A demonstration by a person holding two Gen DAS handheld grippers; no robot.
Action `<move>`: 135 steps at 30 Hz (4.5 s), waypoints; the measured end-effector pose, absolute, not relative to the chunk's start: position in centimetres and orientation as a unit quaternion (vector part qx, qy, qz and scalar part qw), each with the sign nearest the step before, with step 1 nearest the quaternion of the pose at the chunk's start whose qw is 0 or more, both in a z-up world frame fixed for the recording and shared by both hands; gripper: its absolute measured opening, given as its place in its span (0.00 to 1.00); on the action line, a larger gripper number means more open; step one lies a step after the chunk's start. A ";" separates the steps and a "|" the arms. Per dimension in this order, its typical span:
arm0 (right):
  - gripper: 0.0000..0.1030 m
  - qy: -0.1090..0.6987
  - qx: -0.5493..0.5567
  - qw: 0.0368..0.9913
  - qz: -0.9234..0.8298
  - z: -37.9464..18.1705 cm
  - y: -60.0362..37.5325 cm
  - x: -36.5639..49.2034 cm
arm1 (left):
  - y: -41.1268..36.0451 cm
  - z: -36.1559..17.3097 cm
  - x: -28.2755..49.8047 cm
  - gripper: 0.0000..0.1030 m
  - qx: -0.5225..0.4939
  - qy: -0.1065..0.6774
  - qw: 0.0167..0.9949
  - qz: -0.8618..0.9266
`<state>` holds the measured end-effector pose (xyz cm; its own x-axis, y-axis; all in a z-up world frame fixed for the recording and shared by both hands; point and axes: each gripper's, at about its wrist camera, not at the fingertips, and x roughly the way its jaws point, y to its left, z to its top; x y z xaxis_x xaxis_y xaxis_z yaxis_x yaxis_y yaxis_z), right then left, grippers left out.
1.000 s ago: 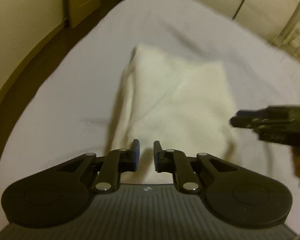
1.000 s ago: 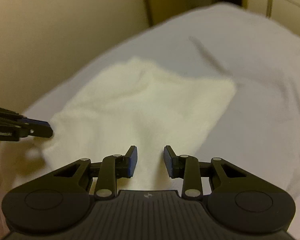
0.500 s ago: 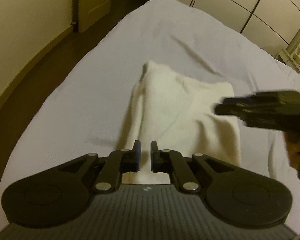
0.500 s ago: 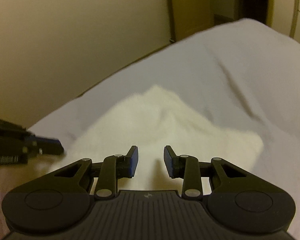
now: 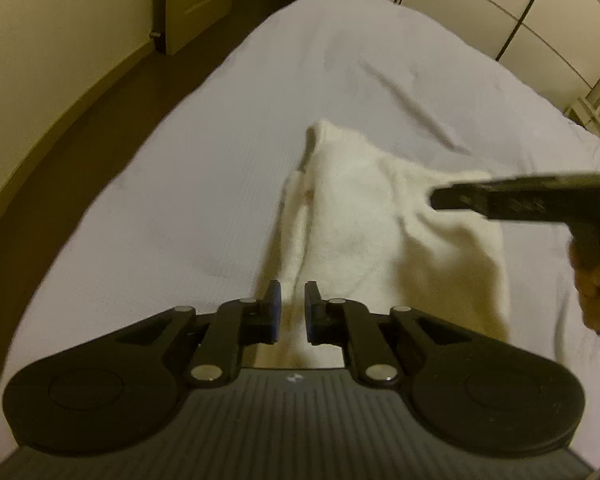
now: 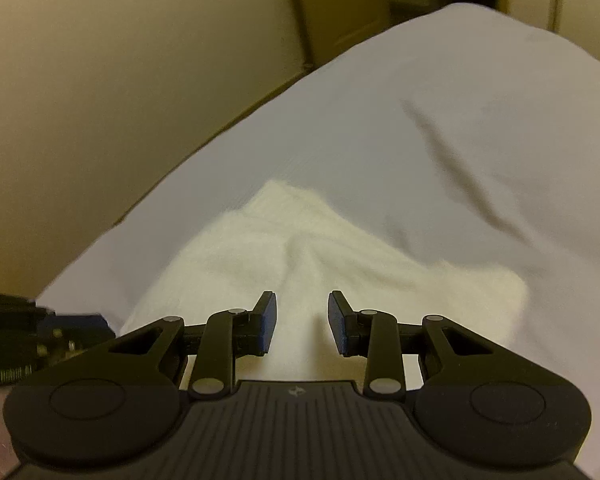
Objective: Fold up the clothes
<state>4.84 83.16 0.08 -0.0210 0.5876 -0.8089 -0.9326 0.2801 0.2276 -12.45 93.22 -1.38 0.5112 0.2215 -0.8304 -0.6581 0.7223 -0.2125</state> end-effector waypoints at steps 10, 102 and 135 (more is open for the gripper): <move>0.37 0.495 -0.226 0.640 0.543 -0.7 74.1 -1.1 | 91.4 -4.7 -12.9 0.12 -0.260 0.473 0.798 0.269; 0.99 0.454 -0.246 0.665 0.539 17.2 50.4 -0.9 | 60.0 18.8 -16.4 0.99 -0.275 0.437 0.712 0.476; 0.99 0.502 -0.262 0.655 0.500 13.1 56.1 6.3 | 66.2 13.8 -8.9 0.99 -0.276 0.484 0.709 0.433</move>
<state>6.29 56.09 13.13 -0.0050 0.3910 -0.9204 -0.9185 0.3622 0.1588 -8.94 66.25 13.79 0.1566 0.3458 -0.9251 -0.8807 0.4729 0.0276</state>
